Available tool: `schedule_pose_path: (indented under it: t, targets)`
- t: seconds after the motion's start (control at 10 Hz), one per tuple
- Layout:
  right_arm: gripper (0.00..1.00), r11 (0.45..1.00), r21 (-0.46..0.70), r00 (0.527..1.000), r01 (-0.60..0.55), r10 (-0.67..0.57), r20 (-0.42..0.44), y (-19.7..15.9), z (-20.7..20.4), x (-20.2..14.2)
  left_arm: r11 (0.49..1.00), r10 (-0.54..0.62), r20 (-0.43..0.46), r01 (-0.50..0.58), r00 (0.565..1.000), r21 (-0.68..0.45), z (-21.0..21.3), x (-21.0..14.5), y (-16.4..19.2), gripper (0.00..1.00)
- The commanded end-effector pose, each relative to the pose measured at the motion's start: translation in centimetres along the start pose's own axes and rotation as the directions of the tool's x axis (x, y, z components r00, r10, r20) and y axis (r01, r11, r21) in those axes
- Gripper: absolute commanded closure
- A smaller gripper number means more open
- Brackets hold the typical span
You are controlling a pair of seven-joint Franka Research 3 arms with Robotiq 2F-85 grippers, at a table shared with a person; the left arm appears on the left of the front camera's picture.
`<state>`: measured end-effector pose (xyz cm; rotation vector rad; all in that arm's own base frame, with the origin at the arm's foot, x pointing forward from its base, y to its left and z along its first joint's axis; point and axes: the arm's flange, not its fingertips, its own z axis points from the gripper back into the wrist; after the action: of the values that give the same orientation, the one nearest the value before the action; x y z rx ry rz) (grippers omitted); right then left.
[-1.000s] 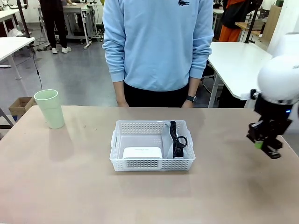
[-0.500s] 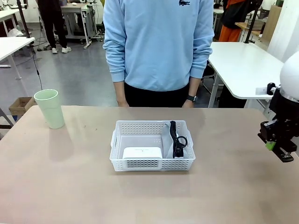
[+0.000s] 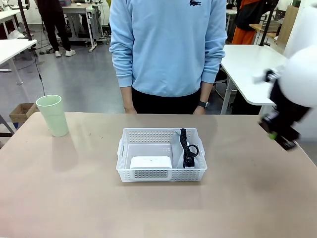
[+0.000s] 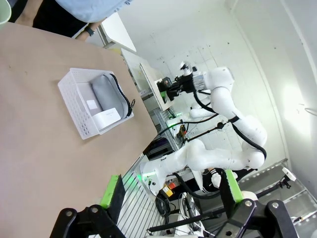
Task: Efficiently arrange items inside the basket to fit them all.
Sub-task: Pick up the Stapler and place it inside the Organizing basket.
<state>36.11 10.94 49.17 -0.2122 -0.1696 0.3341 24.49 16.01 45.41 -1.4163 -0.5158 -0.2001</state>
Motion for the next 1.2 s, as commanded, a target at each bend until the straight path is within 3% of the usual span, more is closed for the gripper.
schedule_pose_path:
  t: [0.0, 0.2, 0.4, 0.6, 0.7, 0.9, 1.0, 1.1]
  targets:
    - [0.63, 0.981, -0.084, 0.981, -0.175, 0.181, 0.069, 5.5, 2.7, 6.3, 1.0, -0.002, 0.018, 0.003, 1.0, -0.02, -0.1, 0.0, -0.3, 0.0]
    - [0.63, 0.927, -0.081, 0.921, -0.365, 0.373, 0.113, 13.4, 4.3, 11.1, 1.0, -0.002, 0.018, 0.003, 1.0, -0.02, -0.1, 0.0, -0.3, 0.0]
    - [0.63, 0.846, -0.084, 0.837, -0.527, 0.533, 0.121, 22.2, 3.0, 13.8, 1.0, -0.002, 0.018, 0.003, 1.0, -0.02, -0.1, 0.0, -0.3, 0.0]
    - [0.63, 0.789, -0.055, 0.784, -0.612, 0.615, 0.087, 28.1, -0.1, 14.9, 1.0, -0.002, 0.018, 0.003, 1.0, -0.02, -0.1, 0.0, -0.3, 0.0]
    - [0.63, 0.777, -0.018, 0.773, -0.63, 0.629, 0.082, 29.7, -2.2, 15.0, 1.0, -0.002, 0.018, 0.003, 1.0, -0.02, -0.1, 0.0, -0.3, 0.0]
    - [0.63, 0.796, 0.024, 0.789, -0.605, 0.594, 0.157, 29.4, -2.9, 15.1, 1.0, -0.002, 0.018, 0.003, 1.0, -0.02, -0.1, 0.0, -0.3, 0.0]
    - [0.63, 0.76, 0.018, 0.758, -0.65, 0.647, 0.083, 30.8, -3.6, 14.1, 1.0, -0.002, 0.018, 0.003, 1.0, -0.02, -0.1, 0.0, -0.3, 0.0]
    - [0.63, 0.76, 0.018, 0.758, -0.65, 0.647, 0.083, 30.8, -3.6, 14.1, 1.0, -0.002, 0.018, 0.003, 1.0, -0.02, -0.1, 0.0, -0.3, 0.0]
